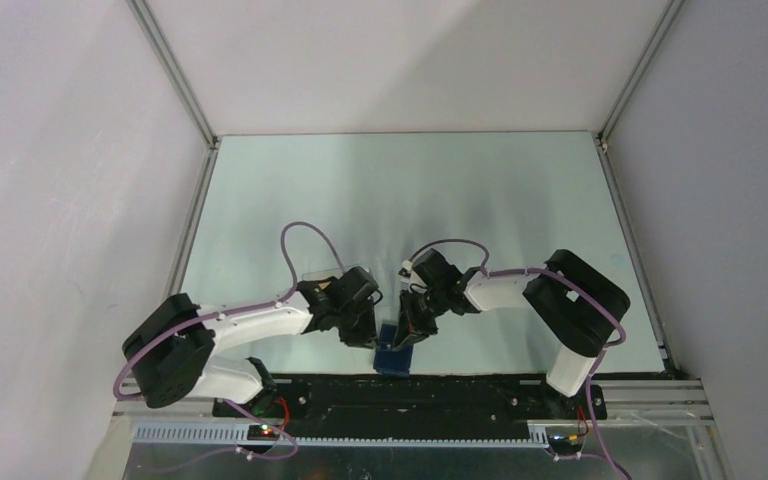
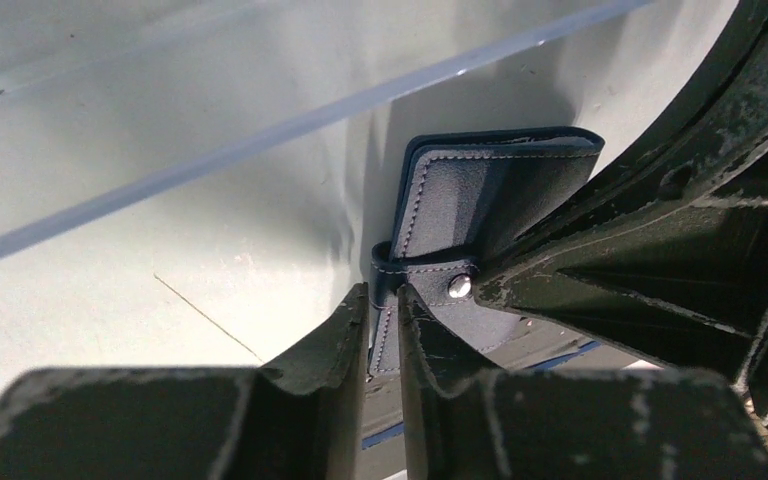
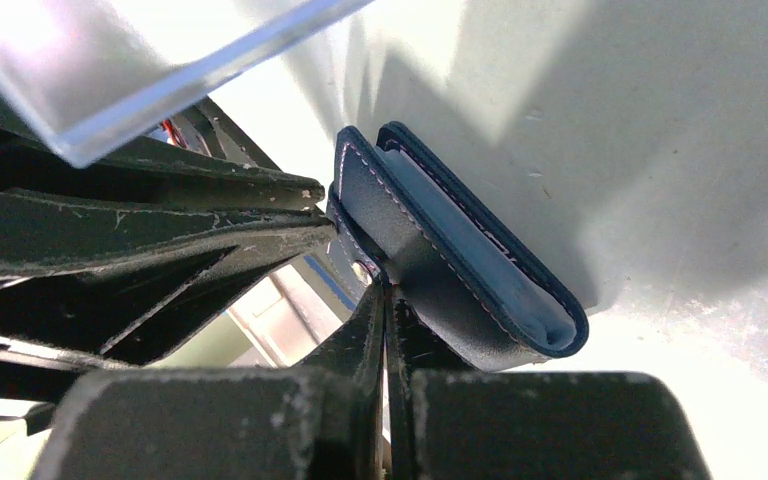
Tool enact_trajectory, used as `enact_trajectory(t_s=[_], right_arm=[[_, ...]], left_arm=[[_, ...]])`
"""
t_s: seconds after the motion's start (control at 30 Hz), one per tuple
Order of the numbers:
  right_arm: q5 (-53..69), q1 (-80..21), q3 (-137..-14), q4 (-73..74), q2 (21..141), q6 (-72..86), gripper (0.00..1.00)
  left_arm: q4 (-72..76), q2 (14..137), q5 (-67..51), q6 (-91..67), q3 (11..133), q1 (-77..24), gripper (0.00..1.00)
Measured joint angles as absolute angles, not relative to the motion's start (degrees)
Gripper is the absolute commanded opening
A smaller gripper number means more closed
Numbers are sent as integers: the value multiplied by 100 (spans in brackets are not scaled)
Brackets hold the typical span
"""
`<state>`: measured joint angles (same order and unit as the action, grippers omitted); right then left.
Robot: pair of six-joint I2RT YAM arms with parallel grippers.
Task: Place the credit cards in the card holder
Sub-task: Close the card holder at the corner of the board.
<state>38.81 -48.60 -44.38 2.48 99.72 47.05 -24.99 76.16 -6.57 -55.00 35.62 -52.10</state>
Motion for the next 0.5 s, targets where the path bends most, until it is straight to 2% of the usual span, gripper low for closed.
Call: enact_trajectory(t_s=[0.07, 0.17, 0.5], right_arm=[[3879, -4864, -4438, 252, 9974, 4678, 0], [3879, -4877, -4438, 252, 9983, 4661, 0], [3911, -4906, -4473, 233, 10051, 4650, 0]], left_arm=[[-2497, 7642, -642, -5502, 3601, -5212, 27], [-2488, 7651, -622, -5505, 3658, -5212, 26], [-2453, 7767, -617, -5505, 3824, -5328, 6]])
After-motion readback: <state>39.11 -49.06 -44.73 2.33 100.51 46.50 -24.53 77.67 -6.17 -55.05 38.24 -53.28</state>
